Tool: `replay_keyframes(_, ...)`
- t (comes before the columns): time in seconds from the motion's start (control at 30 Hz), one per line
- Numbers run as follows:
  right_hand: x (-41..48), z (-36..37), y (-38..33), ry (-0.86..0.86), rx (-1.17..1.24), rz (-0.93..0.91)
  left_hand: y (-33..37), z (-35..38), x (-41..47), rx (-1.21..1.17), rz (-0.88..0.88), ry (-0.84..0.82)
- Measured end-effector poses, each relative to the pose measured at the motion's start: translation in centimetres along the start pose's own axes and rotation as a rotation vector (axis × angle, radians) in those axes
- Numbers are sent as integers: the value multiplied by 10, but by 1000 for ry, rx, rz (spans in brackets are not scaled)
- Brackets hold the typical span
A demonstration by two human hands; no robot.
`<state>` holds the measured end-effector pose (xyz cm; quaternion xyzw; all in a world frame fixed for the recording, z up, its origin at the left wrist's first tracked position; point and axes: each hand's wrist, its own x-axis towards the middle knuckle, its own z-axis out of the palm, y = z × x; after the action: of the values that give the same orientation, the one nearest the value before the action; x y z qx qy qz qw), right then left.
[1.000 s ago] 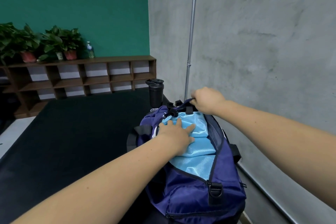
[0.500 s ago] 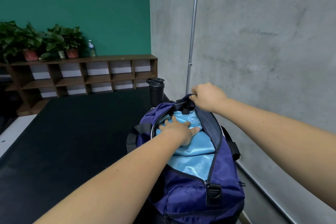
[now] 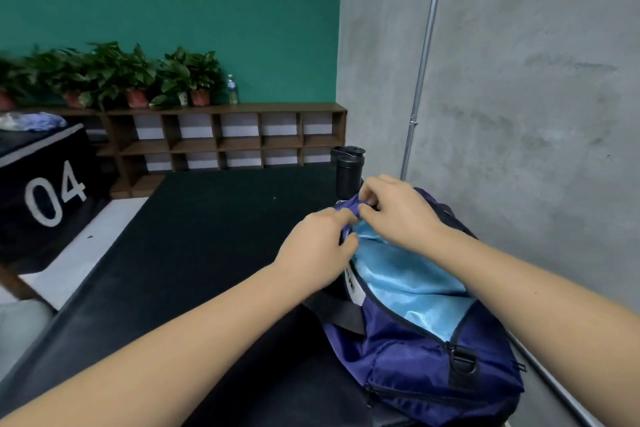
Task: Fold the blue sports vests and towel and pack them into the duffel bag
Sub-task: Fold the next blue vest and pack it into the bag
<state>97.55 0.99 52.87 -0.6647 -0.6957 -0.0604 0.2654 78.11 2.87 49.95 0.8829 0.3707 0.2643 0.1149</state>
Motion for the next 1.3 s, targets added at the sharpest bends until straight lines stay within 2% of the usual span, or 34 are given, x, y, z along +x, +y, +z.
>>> replay_keyframes(0.27,-5,87,-108,-120,158,-173,-116,-73,-93,83,-234,71)
replay_keyframes(0.63,-14,212,-250,-343,294,-285,-247,-161,-211,203,-562,78)
replay_keyframes(0.9,-21,285,-303,-399,290,-294,-371,-185,-278,209,-865,140)
replay_keyframes(1.0,-23,297,-307,-355,212,-303,-429,-185,-297,243,-967,148)
replay_keyframes(1.1,-26,300,-306,-321,190,-313,-477,-179,-317,322,-1055,72)
replay_keyframes(1.2,-26,305,-299,-325,222,-302,-519,-162,-332,407,-1160,-73)
replay_keyframes(1.3,-25,309,-296,-336,242,-294,-518,-157,-335,440,-1215,-159)
